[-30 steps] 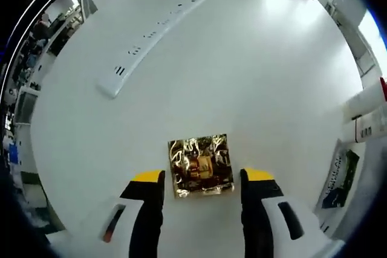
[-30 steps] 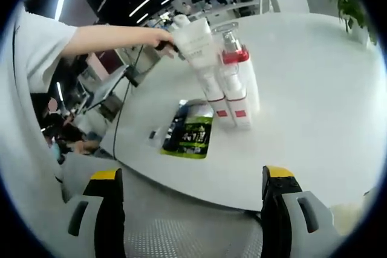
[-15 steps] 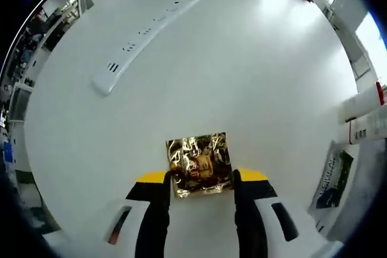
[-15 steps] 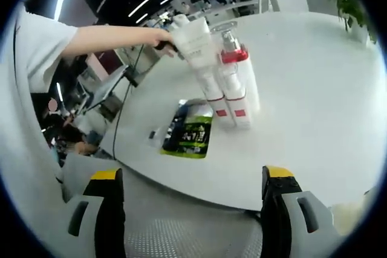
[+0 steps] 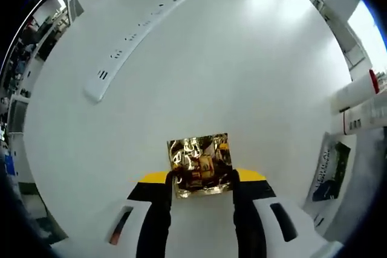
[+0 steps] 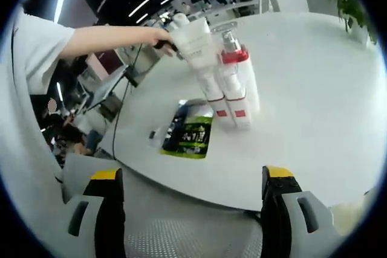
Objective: Arrange the skincare products in the storage area until every visible bottle or jar stands upright without overlapping.
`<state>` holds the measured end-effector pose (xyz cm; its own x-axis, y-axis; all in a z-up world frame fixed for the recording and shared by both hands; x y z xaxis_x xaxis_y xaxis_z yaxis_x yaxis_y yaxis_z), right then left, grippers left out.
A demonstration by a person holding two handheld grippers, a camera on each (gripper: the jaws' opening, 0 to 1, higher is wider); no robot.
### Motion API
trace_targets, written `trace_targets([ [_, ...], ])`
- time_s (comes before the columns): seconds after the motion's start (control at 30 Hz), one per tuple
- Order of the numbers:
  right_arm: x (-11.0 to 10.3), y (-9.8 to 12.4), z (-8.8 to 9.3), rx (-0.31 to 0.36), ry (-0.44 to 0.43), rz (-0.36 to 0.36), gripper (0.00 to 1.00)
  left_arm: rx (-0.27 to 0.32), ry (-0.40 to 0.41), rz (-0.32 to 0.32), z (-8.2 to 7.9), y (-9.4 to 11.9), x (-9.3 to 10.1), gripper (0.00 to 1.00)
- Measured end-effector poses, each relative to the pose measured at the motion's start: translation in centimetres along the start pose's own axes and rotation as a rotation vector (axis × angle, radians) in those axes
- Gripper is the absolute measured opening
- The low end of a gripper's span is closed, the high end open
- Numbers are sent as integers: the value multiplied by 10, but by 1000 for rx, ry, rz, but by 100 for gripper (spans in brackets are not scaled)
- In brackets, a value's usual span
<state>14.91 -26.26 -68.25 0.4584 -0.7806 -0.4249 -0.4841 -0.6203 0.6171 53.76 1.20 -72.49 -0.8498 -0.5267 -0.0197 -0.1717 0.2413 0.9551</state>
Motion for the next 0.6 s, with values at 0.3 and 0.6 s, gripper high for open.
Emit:
trace_targets([
  [0.3,0,0,0,8,19,-5,94,8,-75,18,2,19,-3,41],
  [0.6,-2,1,-1,19,38,-11,95,-6,-162,25,15,45,30,41],
])
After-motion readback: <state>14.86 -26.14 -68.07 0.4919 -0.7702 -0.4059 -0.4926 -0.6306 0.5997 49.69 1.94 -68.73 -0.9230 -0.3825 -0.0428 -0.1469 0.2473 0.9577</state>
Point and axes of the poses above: the point that each gripper's makers call its tool centre point, and the gripper's own axes: y roughly backward along the fingers, x roughly to its right, z roughly out of its underside, the point moved 10 cm from there along y, roughly backward along the fingers, and after that the axes turned 1 degree about x, right-handed, at the moved point
